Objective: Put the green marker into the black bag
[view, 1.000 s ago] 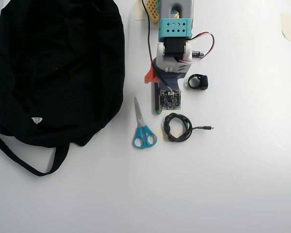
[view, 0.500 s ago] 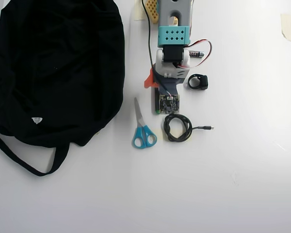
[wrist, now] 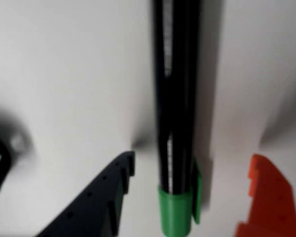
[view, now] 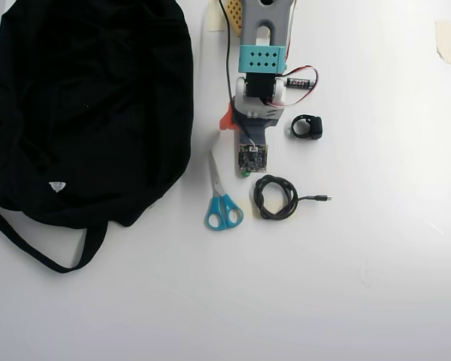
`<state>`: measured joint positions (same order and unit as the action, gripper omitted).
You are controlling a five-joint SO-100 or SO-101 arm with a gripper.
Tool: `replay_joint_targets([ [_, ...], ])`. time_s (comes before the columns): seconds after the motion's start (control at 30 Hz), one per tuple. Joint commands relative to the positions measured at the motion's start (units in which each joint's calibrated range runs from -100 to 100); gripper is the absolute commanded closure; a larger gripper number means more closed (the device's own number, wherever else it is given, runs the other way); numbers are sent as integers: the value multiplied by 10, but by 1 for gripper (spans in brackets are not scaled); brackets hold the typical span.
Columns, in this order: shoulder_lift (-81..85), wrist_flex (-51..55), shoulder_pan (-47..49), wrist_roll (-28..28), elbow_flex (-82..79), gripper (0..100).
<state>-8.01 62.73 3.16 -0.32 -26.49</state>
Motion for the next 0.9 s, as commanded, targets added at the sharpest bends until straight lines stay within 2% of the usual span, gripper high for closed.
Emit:
replay_joint_targets([
  [0.0,2,-5,-4,-2,0,71],
  [0.7,-37,-22,-5,-2,3,71],
  [0.87,-37,-22,-4,-2,3,79],
])
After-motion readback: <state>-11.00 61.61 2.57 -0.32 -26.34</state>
